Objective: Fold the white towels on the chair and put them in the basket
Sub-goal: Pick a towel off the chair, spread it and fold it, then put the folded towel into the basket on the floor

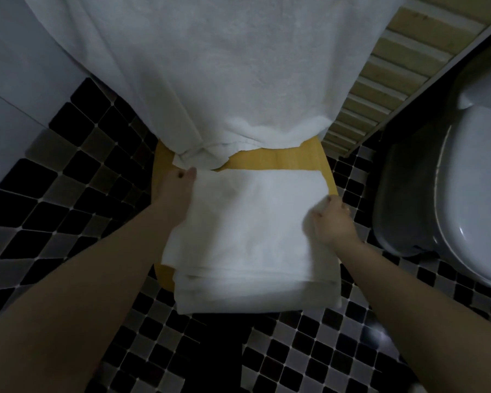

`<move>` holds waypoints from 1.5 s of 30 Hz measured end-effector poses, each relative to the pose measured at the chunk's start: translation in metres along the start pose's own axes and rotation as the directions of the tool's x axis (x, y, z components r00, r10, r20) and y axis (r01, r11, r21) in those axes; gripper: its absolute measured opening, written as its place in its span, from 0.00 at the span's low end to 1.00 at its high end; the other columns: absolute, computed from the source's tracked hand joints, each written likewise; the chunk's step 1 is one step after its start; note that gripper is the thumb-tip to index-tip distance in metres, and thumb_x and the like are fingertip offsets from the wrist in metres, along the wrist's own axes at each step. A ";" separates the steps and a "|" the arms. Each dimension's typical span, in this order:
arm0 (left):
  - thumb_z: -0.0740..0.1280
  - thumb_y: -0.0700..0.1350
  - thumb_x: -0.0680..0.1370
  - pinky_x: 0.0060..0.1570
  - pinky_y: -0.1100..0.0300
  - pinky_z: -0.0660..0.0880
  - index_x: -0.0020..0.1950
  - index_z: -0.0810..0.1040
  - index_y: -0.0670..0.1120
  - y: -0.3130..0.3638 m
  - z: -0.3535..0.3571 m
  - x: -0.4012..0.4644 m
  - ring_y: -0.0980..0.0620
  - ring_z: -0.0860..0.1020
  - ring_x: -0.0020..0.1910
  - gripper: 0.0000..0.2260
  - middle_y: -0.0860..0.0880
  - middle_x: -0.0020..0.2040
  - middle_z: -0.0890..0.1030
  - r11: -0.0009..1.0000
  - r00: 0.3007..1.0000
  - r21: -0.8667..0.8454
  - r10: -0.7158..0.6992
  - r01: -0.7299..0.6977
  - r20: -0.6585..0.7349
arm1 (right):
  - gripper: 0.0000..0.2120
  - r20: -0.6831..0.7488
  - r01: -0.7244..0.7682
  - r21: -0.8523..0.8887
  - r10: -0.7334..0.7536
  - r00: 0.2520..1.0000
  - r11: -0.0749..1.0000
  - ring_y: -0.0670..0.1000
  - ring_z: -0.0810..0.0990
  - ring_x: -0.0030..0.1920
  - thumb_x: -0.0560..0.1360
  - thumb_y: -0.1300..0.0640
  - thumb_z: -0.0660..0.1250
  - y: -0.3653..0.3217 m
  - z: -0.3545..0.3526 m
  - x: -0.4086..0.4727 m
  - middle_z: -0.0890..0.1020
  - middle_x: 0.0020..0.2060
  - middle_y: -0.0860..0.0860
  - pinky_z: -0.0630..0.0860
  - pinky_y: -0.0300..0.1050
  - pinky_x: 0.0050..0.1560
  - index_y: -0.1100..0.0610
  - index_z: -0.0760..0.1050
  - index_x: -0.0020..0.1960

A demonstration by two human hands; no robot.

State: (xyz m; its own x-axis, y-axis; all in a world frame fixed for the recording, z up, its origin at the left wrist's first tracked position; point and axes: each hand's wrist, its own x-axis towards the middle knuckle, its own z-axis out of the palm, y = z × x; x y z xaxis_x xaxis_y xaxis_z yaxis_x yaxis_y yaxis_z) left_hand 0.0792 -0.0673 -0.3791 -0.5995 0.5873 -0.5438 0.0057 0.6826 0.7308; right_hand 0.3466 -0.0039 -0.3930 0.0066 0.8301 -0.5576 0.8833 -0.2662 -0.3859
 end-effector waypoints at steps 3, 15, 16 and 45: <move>0.58 0.53 0.80 0.43 0.57 0.70 0.50 0.72 0.47 -0.014 -0.010 -0.019 0.49 0.74 0.45 0.11 0.50 0.42 0.73 0.980 1.000 -0.200 -0.024 0.024 0.003 | 0.12 -0.005 -0.092 0.279 0.098 0.995 0.956 0.57 0.75 0.44 0.78 0.54 0.60 0.009 -0.004 0.001 0.75 0.44 0.56 0.71 0.48 0.44 0.63 0.69 0.54; 0.64 0.50 0.78 0.35 0.61 0.72 0.62 0.73 0.45 -0.057 -0.022 -0.081 0.53 0.77 0.41 0.15 0.52 0.44 0.78 0.962 0.961 -0.172 -0.174 0.213 0.216 | 0.19 0.435 -0.349 0.646 0.049 0.899 0.679 0.54 0.81 0.50 0.74 0.63 0.67 0.071 -0.007 -0.049 0.80 0.57 0.56 0.77 0.47 0.45 0.63 0.71 0.64; 0.64 0.49 0.78 0.35 0.61 0.72 0.64 0.72 0.45 -0.060 -0.024 -0.086 0.53 0.77 0.42 0.16 0.51 0.46 0.78 0.954 0.954 -0.196 -0.178 0.227 0.241 | 0.21 0.467 -0.373 0.679 0.021 0.884 0.632 0.55 0.81 0.51 0.73 0.65 0.67 0.079 -0.008 -0.051 0.80 0.58 0.57 0.77 0.48 0.46 0.63 0.71 0.65; 0.69 0.51 0.70 0.54 0.56 0.73 0.75 0.56 0.54 0.042 0.068 -0.165 0.43 0.76 0.60 0.36 0.44 0.65 0.75 0.566 0.590 0.272 0.510 -0.778 0.626 | 0.13 0.442 -0.442 0.897 -0.020 0.897 -0.013 0.54 0.83 0.36 0.75 0.54 0.61 0.009 -0.081 -0.102 0.84 0.37 0.56 0.82 0.47 0.37 0.61 0.80 0.46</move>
State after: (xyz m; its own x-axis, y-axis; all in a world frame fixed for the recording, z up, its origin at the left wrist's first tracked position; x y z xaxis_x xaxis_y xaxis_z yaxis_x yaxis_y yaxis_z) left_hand 0.2324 -0.1058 -0.2863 0.1504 0.9670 -0.2059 0.6877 0.0473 0.7245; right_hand 0.3916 -0.0511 -0.2800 -0.2185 0.5331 -0.8173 -0.4343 -0.8032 -0.4078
